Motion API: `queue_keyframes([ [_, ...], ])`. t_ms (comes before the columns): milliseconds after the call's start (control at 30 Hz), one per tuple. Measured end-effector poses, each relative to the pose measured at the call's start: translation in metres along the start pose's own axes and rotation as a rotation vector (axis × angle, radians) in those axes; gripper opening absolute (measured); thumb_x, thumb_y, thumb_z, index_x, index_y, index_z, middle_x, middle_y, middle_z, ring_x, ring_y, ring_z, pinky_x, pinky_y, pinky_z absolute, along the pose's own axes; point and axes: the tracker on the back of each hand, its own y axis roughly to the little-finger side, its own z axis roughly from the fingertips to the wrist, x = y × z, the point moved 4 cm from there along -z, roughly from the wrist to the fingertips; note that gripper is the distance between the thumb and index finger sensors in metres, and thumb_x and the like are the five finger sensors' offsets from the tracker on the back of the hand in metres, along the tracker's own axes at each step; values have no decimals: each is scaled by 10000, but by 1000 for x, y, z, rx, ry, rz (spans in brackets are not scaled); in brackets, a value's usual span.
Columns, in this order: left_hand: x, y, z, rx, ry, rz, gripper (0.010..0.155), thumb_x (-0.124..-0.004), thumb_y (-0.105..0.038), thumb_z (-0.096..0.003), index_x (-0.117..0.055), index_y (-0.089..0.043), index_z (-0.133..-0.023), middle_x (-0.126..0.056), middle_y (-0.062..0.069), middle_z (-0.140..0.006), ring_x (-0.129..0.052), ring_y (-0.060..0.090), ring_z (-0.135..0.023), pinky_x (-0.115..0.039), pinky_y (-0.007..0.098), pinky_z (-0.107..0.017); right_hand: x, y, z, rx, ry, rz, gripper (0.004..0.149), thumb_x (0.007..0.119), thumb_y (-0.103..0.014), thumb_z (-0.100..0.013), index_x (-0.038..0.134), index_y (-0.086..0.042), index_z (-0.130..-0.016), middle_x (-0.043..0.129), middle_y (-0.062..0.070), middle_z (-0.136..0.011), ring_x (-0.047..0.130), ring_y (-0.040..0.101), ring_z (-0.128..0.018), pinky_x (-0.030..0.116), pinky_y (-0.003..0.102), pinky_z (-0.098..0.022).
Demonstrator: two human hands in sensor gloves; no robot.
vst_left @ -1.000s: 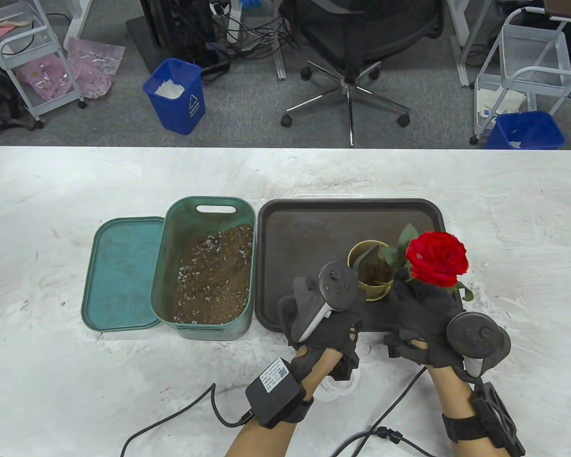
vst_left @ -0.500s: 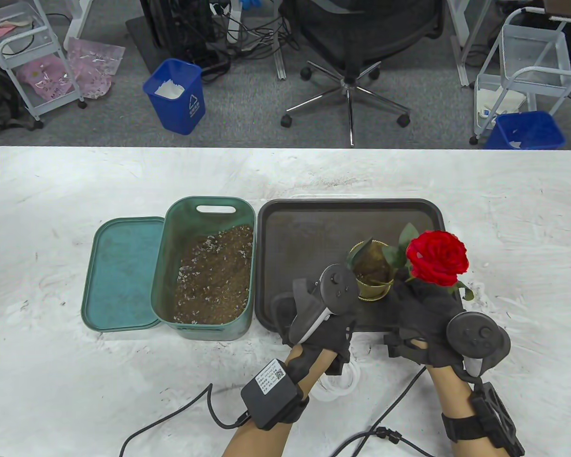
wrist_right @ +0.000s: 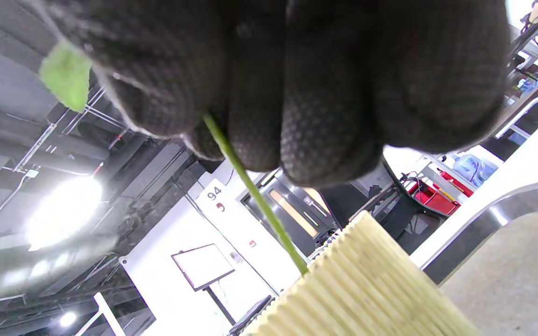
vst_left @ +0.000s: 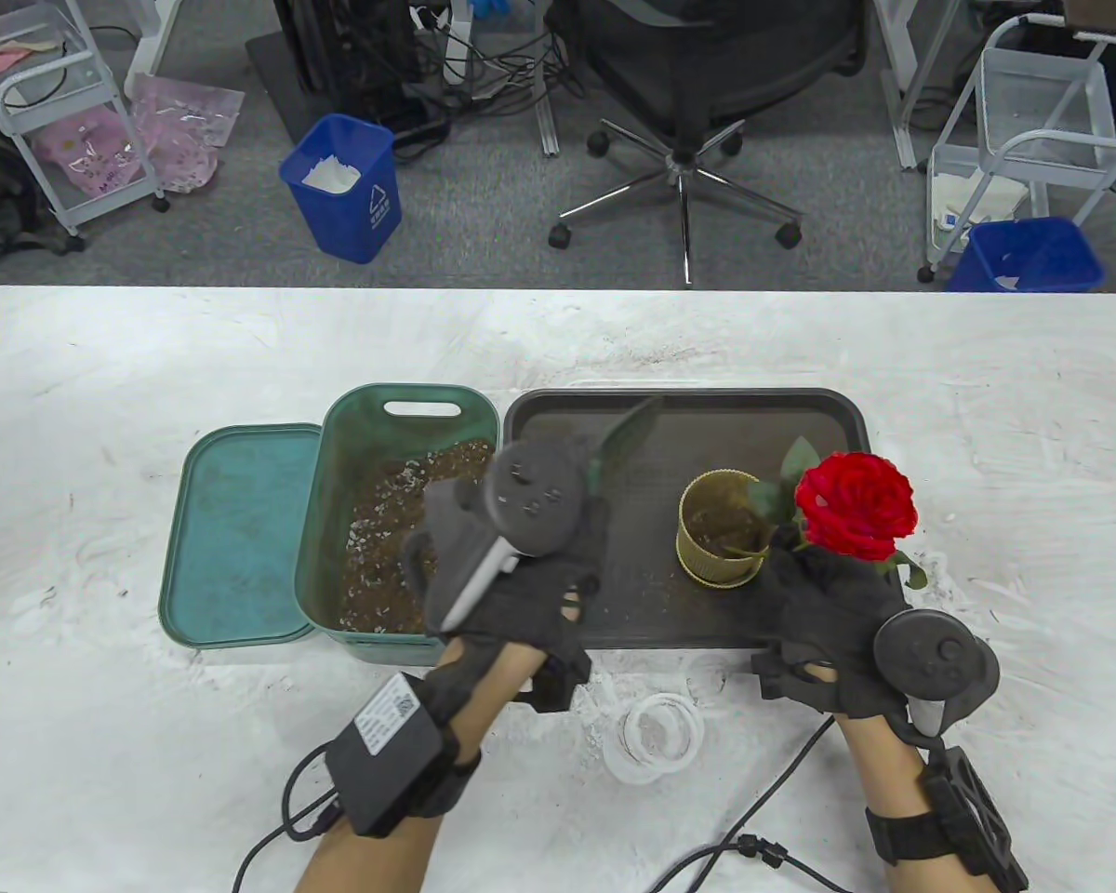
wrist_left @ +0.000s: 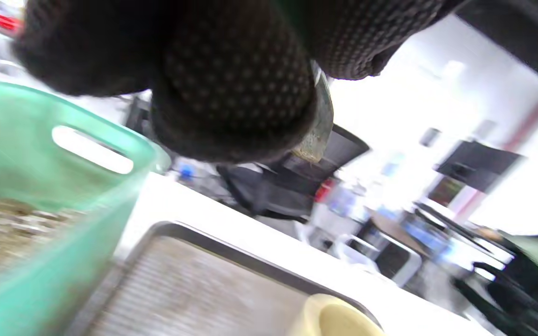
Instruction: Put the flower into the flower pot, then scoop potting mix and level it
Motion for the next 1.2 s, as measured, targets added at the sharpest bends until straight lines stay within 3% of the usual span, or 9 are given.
queue_keyframes([
  [67, 13, 42, -12, 125, -1, 28, 549, -744, -445, -459, -740, -127, -907, -972, 4, -670, -1088, 92, -207, -940, 264, -193, 1, -1, 0, -4, -3, -1, 369, 877, -311, -349, 920, -179, -691, 1018, 133, -623, 1052, 336, -381, 935, 496, -263],
  [167, 17, 80, -28, 258, 34, 40, 551, -727, -430, -460, -725, -100, -902, -963, 20, -653, -1081, 113, -197, -934, 275, -183, 2, -1, 1, -5, -3, -1, 370, 877, -311, -348, 919, -179, -692, 1018, 132, -624, 1052, 335, -382, 935, 496, -262],
  [300, 2, 106, -52, 419, 176, -87, 559, -690, -411, -456, -690, -83, -909, -944, 23, -648, -1074, 121, -202, -929, 288, -185, 2, -1, 1, 0, -1, -4, 370, 877, -311, -349, 920, -180, -692, 1018, 133, -623, 1052, 334, -381, 935, 495, -262],
  [433, -23, 119, -72, 524, 308, -130, 563, -694, -395, -444, -697, -58, -895, -953, 43, -624, -1077, 134, -174, -931, 301, -156, 2, -1, 1, -1, 0, -1, 369, 877, -312, -349, 920, -181, -691, 1017, 131, -625, 1052, 335, -382, 935, 495, -262],
  [600, -49, 132, -89, 590, 381, -105, 564, -695, -392, -441, -701, -51, -890, -958, 48, -616, -1081, 136, -163, -934, 301, -147, 1, 0, 0, 8, 1, -7, 371, 877, -310, -349, 918, -180, -694, 1017, 132, -624, 1051, 336, -383, 934, 497, -263],
  [1033, -78, 145, -103, 654, 472, -71, 594, -689, -377, -431, -675, -20, -906, -962, 42, -593, -1077, 144, -147, -935, 317, -143, 0, 1, -1, 8, 2, -6, 368, 876, -310, -350, 919, -182, -692, 1017, 131, -624, 1051, 335, -382, 934, 496, -264],
  [1200, -87, 148, -104, 632, 533, 62, 590, -686, -370, -421, -703, -22, -898, -969, 42, -579, -1071, 143, -139, -931, 322, -144, 0, 1, -1, 10, 1, -8, 369, 876, -310, -350, 919, -181, -692, 1018, 130, -623, 1051, 336, -383, 934, 496, -264],
])
